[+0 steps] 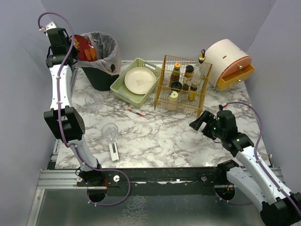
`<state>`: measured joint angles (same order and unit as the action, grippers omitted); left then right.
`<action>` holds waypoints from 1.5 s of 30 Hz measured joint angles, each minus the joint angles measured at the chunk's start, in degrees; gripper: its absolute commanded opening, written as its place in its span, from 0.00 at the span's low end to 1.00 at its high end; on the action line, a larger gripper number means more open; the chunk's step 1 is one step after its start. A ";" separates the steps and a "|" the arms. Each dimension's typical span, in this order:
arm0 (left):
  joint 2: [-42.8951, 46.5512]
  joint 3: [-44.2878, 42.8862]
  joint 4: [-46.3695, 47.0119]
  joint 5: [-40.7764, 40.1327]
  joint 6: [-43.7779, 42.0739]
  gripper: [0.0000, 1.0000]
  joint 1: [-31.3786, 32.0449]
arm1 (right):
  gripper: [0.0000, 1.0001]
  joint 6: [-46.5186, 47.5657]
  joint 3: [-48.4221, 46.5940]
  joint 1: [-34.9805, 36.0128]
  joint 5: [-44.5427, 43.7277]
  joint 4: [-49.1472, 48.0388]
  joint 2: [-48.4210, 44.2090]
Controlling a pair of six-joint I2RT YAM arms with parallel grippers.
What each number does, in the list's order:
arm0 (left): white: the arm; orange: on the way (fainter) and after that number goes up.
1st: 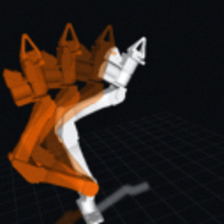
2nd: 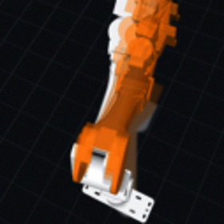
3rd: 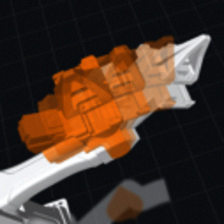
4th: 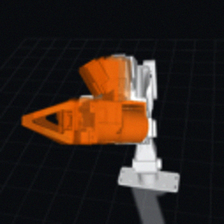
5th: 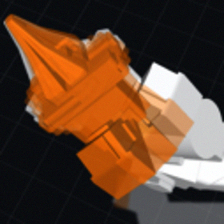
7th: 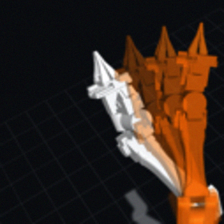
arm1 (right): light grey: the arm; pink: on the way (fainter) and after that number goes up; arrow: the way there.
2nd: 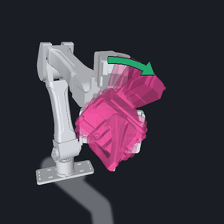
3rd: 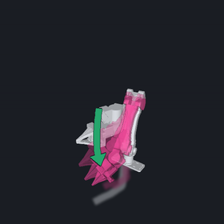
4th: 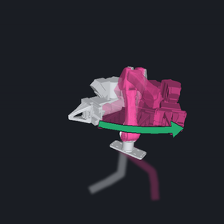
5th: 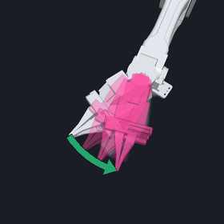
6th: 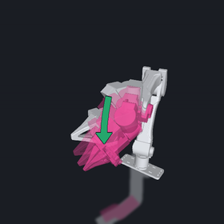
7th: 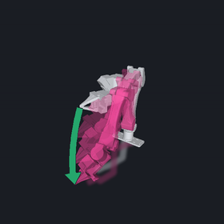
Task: Clear the kitchen counter
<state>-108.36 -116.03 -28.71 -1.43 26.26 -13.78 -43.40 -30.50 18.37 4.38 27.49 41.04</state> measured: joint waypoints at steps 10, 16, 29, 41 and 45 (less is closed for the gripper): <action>-0.83 2.08 6.08 -13.75 -15.39 0.00 8.61 | 0.89 0.33 0.17 0.00 -0.02 0.00 0.33; -0.09 12.31 16.17 -20.26 -25.20 0.00 13.46 | 0.89 0.81 0.48 0.00 -0.04 0.09 -0.04; 5.75 14.49 23.30 -23.85 -30.77 0.00 13.00 | 0.89 0.90 0.59 0.00 -0.04 0.17 -0.35; 15.39 12.35 19.61 -15.21 -17.94 0.00 13.00 | 0.89 0.87 1.29 0.00 -0.02 0.13 -0.33; 18.51 13.62 19.19 -9.03 -11.23 0.00 13.00 | 0.89 0.87 1.33 0.00 -0.02 0.13 -0.33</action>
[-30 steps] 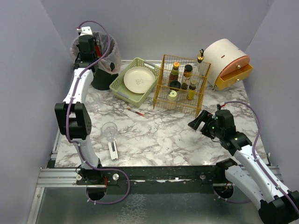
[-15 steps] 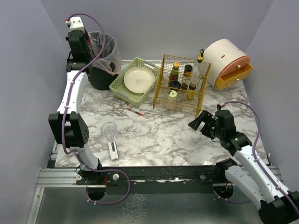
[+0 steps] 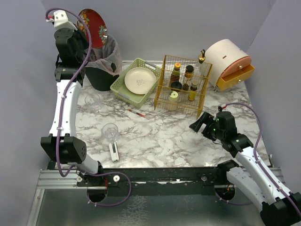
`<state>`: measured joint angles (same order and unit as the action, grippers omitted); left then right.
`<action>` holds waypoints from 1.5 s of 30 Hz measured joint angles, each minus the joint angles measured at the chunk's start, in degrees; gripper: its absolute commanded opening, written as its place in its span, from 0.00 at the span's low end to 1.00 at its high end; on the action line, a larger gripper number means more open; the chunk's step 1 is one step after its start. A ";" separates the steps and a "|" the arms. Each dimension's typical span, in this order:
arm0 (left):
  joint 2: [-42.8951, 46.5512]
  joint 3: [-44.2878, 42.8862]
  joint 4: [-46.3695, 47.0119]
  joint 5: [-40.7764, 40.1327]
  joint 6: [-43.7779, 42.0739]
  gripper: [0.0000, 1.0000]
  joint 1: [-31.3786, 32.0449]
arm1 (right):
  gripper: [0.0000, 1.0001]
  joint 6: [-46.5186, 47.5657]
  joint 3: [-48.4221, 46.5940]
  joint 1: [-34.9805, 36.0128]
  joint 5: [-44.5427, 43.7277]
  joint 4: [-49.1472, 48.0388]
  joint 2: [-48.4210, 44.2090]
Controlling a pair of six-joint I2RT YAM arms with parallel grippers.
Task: Clear the kitchen counter
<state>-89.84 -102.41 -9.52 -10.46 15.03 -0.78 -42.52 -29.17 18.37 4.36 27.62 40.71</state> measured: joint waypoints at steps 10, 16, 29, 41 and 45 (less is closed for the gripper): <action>3.74 10.95 3.45 12.61 13.49 0.00 2.99 | 0.89 -0.02 0.37 0.00 0.02 0.00 -0.55; 1.73 16.06 4.33 11.80 14.21 0.00 9.46 | 0.89 -0.04 0.63 0.00 0.02 0.04 -1.29; -7.21 19.12 7.10 1.31 7.48 0.00 15.74 | 0.89 -0.02 0.63 0.00 0.00 1.09 -2.05; -21.46 12.57 5.86 0.15 0.28 0.00 17.44 | 0.89 0.02 0.63 0.00 -0.02 1.18 -1.20; -23.32 10.88 5.05 -0.37 -1.55 0.00 17.88 | 0.89 0.13 0.63 0.00 -0.04 1.18 -0.96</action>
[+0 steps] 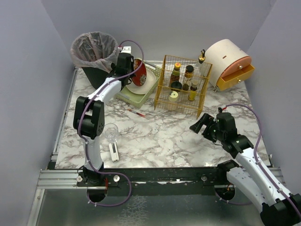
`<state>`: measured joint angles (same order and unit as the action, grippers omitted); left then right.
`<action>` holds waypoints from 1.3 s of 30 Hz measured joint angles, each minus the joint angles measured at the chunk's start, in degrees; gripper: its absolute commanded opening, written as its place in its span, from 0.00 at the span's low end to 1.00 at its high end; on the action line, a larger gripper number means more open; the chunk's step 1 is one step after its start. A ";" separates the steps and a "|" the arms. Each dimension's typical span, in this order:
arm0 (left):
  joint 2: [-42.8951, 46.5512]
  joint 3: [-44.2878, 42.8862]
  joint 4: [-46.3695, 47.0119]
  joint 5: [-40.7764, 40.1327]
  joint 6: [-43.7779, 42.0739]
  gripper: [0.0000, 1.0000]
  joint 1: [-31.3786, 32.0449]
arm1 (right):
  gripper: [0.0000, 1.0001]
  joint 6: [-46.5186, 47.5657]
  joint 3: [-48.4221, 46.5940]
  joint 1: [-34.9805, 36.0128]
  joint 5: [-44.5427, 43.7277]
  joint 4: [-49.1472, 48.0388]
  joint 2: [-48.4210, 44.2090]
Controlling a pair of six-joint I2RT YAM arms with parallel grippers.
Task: Clear the kitchen counter
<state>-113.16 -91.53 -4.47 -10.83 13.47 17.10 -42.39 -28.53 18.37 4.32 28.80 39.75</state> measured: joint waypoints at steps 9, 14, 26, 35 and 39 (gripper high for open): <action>-4.33 -2.86 -2.08 -0.98 -1.90 0.00 0.66 | 0.89 0.02 0.00 0.00 0.00 0.00 0.00; -5.46 -4.04 -2.08 -1.05 -1.57 0.07 0.66 | 0.89 0.00 0.00 0.00 0.00 0.00 0.09; -8.39 -6.34 -2.56 -1.92 -0.20 0.37 0.61 | 0.89 0.00 0.11 0.00 0.00 0.00 0.11; -8.90 -6.47 -4.13 -2.19 0.63 0.40 0.63 | 0.89 0.02 0.11 0.00 -0.02 0.00 0.09; -8.90 -6.78 -5.07 -2.25 0.63 0.41 0.66 | 0.89 0.04 0.11 0.00 -0.02 0.00 0.09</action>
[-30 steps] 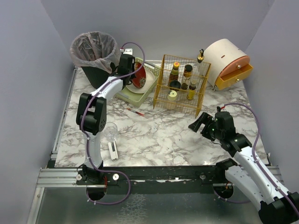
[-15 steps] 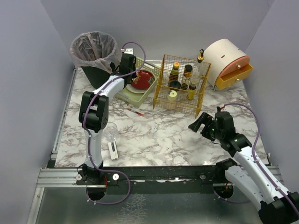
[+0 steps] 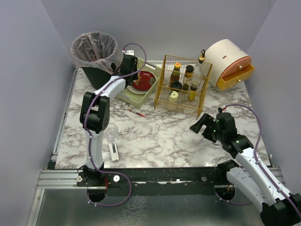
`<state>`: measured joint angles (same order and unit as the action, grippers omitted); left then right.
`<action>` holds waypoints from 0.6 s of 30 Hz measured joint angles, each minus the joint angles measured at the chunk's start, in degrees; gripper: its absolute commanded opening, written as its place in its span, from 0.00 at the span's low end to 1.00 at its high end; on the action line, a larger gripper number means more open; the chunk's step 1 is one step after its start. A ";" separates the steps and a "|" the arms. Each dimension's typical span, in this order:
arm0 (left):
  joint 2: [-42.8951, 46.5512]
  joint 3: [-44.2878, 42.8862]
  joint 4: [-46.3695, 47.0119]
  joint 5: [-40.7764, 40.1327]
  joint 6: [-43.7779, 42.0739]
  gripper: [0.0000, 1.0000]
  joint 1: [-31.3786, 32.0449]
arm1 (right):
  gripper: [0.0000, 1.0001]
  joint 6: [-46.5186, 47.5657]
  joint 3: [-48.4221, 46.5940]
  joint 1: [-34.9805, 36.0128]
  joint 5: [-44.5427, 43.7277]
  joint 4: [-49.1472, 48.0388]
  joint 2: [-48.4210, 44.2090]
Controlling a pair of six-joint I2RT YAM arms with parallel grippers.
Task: Clear the kitchen counter
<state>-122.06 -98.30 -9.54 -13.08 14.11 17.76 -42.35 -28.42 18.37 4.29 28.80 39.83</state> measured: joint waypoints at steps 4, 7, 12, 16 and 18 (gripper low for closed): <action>0.33 -0.28 -0.15 0.02 0.11 0.43 0.00 | 0.89 0.31 0.00 0.00 -0.20 0.00 0.00; 1.97 -0.20 -1.01 0.04 0.22 0.45 0.11 | 0.89 0.63 0.00 0.00 -0.39 0.00 0.02; 8.04 1.84 -1.42 0.22 0.48 0.51 0.37 | 0.89 1.66 -0.04 0.00 -0.52 0.02 0.02; 15.26 4.24 -1.55 0.66 1.14 0.56 0.42 | 0.89 2.62 -0.37 0.00 -0.59 -0.02 -0.13; 18.78 5.68 -1.88 0.68 1.51 0.58 0.48 | 0.89 3.21 -0.52 0.00 -0.59 -0.02 -0.31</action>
<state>-103.28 -92.62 -11.42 -12.40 15.62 18.24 -39.13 -28.95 18.37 3.70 28.77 39.53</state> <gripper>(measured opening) 0.545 0.890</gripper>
